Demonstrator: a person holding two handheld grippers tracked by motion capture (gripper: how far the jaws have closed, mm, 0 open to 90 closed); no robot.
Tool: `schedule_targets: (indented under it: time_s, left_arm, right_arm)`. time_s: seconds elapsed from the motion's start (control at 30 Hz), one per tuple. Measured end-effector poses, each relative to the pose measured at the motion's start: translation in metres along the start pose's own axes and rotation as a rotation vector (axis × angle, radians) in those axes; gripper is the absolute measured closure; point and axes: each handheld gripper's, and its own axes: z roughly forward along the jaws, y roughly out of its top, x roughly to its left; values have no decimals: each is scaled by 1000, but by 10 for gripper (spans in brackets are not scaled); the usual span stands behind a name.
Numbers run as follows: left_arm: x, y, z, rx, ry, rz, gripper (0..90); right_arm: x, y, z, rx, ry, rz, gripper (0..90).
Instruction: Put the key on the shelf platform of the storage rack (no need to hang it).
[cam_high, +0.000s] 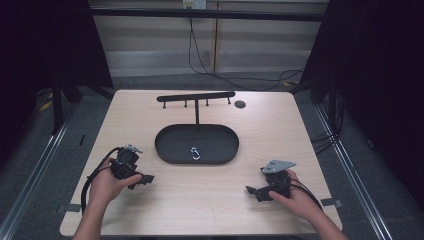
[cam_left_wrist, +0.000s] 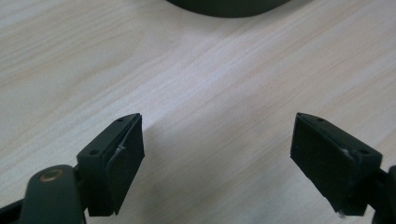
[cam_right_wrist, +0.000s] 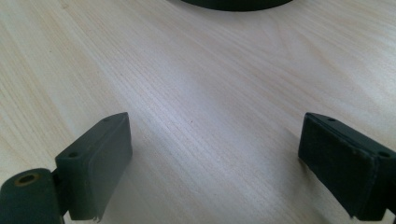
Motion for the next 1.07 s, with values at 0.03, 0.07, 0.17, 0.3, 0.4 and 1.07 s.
schedule_targets:
  time_s: [0.03,0.07,0.17,0.3,0.4,1.07]
  left_arm:
    - [0,-2,0,0,0,1,173]
    - [0,-3,1,2,9,6,173]
    - [1,-8,0,-14,26,17,172]
    - [3,-15,2,-25,34,47,167]
    - [3,-19,5,-18,34,55,167]
    - [0,-33,13,-143,60,117,95]
  right_arm:
    - [0,0,0,0,0,0,94]
    - [0,0,0,0,0,0,94]
    - [0,0,0,0,0,0,94]
    - [0,0,0,0,0,0,94]
    - [0,0,0,-1,0,-1,94]
    - [0,0,0,0,0,0,94]
